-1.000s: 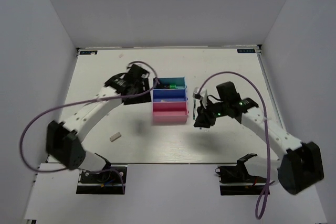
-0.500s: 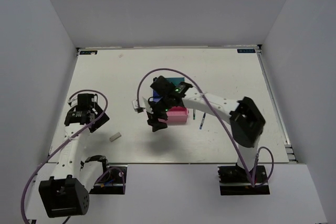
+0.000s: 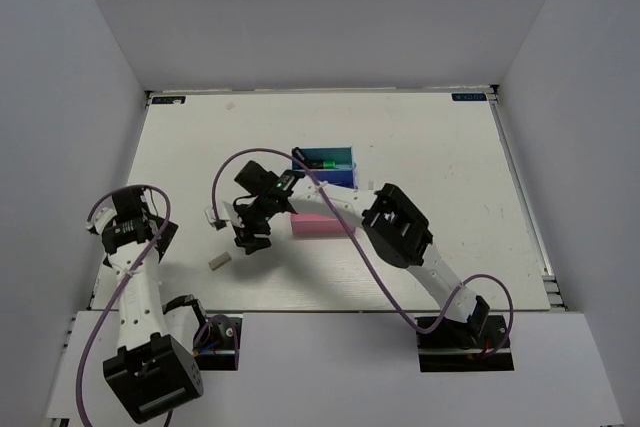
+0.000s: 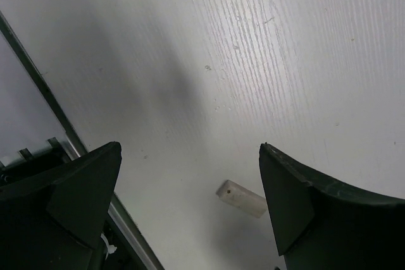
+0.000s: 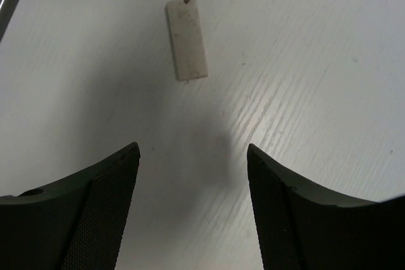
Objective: Sort the stationery into containers
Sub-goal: Pick up the stationery from the center of the board.
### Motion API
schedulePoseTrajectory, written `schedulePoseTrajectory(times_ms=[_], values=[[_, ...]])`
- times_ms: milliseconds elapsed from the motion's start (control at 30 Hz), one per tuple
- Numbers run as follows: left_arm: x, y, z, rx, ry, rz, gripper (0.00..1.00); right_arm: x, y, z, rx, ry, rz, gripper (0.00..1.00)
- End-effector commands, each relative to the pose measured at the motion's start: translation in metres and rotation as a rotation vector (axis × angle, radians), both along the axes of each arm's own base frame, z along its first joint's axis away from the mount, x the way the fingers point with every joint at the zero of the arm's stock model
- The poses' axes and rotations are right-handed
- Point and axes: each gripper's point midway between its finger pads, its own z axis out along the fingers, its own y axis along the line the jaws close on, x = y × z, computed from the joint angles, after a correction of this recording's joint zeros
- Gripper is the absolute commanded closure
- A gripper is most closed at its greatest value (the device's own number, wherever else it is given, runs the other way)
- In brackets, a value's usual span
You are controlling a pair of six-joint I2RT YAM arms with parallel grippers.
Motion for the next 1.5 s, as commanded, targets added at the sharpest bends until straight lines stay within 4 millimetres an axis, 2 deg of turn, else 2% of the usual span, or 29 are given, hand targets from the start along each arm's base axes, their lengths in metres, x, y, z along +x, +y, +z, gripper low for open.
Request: schedulePoseTrajectory(times_ms=[0,100,200,333,467,667,867,933,967,1000,1033,1100,1133,1167,1267,1333,1367,1433,1467], values=[[-0.002,0.003,0.010,0.014,-0.039,0.063,0.00,-0.005,0.039,0.015,0.100,-0.008,-0.003,0.29],[-0.006,0.007,0.013,0.038,-0.048,0.089,0.00,-0.003,0.052,0.011,0.102,0.017,-0.024,0.30],[-0.015,0.012,0.016,0.072,-0.028,0.134,0.00,-0.011,0.060,0.003,0.102,0.032,-0.033,0.30],[-0.018,0.015,0.020,0.090,-0.047,0.166,0.00,-0.019,0.072,-0.005,0.113,0.025,-0.033,0.30],[-0.018,0.016,0.020,0.097,-0.050,0.169,0.00,-0.027,0.070,-0.015,0.083,0.051,-0.039,0.33],[-0.019,0.015,0.020,0.093,-0.048,0.169,0.00,-0.026,0.067,-0.031,0.052,0.051,-0.063,0.39],[-0.019,0.017,0.021,0.102,-0.054,0.174,0.00,-0.016,0.053,-0.065,0.017,-0.009,-0.096,0.50],[-0.020,0.016,0.020,0.099,-0.047,0.172,0.00,-0.014,0.051,-0.068,0.014,-0.025,-0.104,0.54],[-0.020,0.016,0.020,0.099,-0.048,0.173,0.00,-0.013,0.052,-0.063,0.022,-0.031,-0.105,0.57],[-0.019,0.016,0.021,0.100,-0.050,0.174,0.00,-0.014,0.047,-0.068,0.009,-0.028,-0.104,0.60],[-0.019,0.016,0.020,0.099,-0.050,0.172,0.00,-0.013,0.045,-0.065,0.009,-0.030,-0.107,0.66],[-0.020,0.016,0.020,0.100,-0.045,0.170,0.00,-0.011,0.041,-0.057,0.016,-0.032,-0.111,0.73],[-0.018,0.016,0.021,0.101,-0.051,0.166,0.00,-0.011,0.040,-0.044,0.024,-0.036,-0.114,0.80],[-0.019,0.016,0.020,0.098,-0.048,0.165,0.00,-0.011,0.037,-0.041,0.023,-0.032,-0.114,0.83],[-0.018,0.015,0.019,0.096,-0.048,0.154,0.00,0.000,0.032,-0.012,0.042,-0.056,-0.137,0.97],[-0.018,0.015,0.019,0.096,-0.048,0.154,0.00,0.007,0.029,0.005,0.053,-0.072,-0.156,1.00],[-0.018,0.016,0.020,0.097,-0.048,0.154,0.00,0.013,0.026,0.026,0.078,-0.087,-0.170,1.00],[-0.017,0.016,0.019,0.098,-0.049,0.150,0.00,0.016,0.020,0.036,0.072,-0.093,-0.188,1.00],[-0.017,0.015,0.019,0.097,-0.046,0.148,0.00,0.024,0.016,0.049,0.082,-0.115,-0.209,1.00]])
